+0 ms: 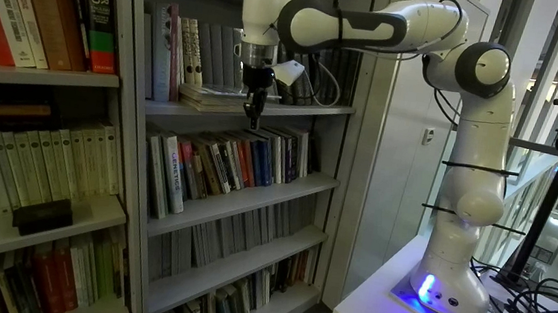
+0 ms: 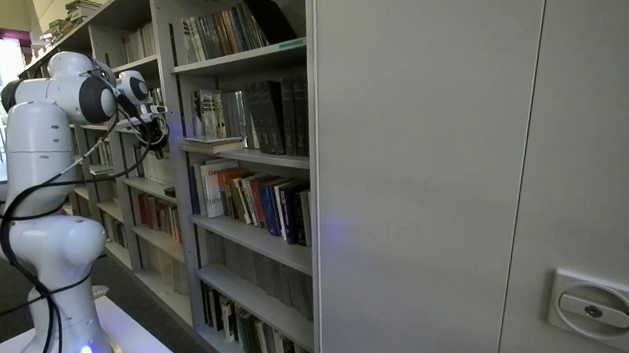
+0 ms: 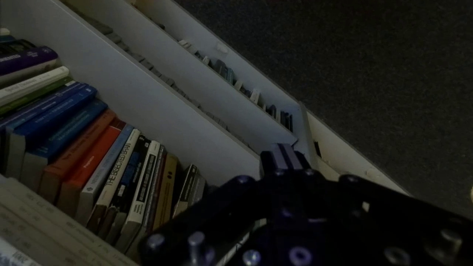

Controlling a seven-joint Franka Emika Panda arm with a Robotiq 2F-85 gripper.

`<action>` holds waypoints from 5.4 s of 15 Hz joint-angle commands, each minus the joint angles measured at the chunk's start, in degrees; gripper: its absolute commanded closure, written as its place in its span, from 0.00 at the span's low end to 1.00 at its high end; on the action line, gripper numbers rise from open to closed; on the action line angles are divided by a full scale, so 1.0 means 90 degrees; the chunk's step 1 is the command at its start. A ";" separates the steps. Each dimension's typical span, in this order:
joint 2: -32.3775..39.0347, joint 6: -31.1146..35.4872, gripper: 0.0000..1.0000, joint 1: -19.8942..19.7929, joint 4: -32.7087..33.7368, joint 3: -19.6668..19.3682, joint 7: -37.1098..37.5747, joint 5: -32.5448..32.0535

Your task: Remove the thin books from the shelf and stack them neatly

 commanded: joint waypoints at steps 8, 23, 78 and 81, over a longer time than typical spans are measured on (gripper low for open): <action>0.0514 -0.0028 0.83 0.0010 0.1051 -0.0329 -0.0008 -0.0149; 0.0932 -0.0384 0.88 0.0018 0.1773 -0.0908 0.0493 0.0073; 0.1911 -0.2051 0.00 0.1469 0.4578 -0.1640 -0.0767 -0.1226; 0.1804 -0.2424 0.00 0.1409 0.4551 -0.1745 -0.0682 -0.1306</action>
